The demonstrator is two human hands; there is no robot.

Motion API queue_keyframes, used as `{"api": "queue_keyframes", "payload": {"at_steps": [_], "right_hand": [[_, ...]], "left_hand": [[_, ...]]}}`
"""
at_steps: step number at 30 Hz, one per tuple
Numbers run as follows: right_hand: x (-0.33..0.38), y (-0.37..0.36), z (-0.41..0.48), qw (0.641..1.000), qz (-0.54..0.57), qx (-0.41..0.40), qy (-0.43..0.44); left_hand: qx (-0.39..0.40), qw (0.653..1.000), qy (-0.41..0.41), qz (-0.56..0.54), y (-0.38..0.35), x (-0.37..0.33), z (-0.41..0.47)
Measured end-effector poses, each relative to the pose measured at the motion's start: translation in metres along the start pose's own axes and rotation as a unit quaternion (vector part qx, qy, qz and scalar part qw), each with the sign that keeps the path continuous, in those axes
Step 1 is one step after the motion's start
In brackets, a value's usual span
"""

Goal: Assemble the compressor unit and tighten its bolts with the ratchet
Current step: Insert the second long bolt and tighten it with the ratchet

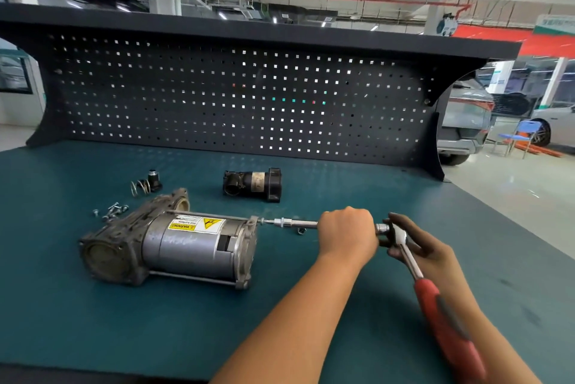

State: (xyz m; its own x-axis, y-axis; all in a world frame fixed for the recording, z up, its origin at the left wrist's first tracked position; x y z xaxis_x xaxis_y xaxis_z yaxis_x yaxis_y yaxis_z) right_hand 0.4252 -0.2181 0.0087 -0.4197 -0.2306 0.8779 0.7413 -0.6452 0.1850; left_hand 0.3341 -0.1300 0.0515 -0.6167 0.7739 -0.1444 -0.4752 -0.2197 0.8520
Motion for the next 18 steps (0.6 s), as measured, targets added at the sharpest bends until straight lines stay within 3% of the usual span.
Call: {"api": "queue_keyframes", "payload": {"at_steps": [9, 13, 18], "right_hand": [[-0.002, -0.013, 0.01, 0.995, -0.049, -0.076, -0.044], [-0.007, -0.012, 0.009, 0.996, -0.053, -0.031, -0.067], [0.005, -0.007, -0.004, 1.0, -0.018, 0.002, 0.0]], "left_hand": [[-0.061, 0.998, -0.019, 0.004, 0.0, -0.003, -0.015], [-0.039, 0.999, -0.025, 0.011, -0.004, -0.003, -0.017], [-0.011, 0.999, -0.037, 0.008, 0.003, -0.003, -0.009]]}}
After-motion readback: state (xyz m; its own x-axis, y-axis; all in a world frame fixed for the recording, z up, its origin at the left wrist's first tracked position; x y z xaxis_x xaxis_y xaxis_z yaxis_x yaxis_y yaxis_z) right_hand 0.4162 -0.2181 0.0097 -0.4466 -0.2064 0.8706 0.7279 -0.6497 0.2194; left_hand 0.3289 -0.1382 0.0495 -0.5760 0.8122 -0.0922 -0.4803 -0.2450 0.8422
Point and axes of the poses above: each hand's wrist, its own z-axis towards the middle knuckle, its own y-axis out of the back of the hand, x = y × z, the point moved 6 cm from there along z, towards the middle knuckle, and after that the axes turned 2 degrees about -z, right-handed, at the moved point
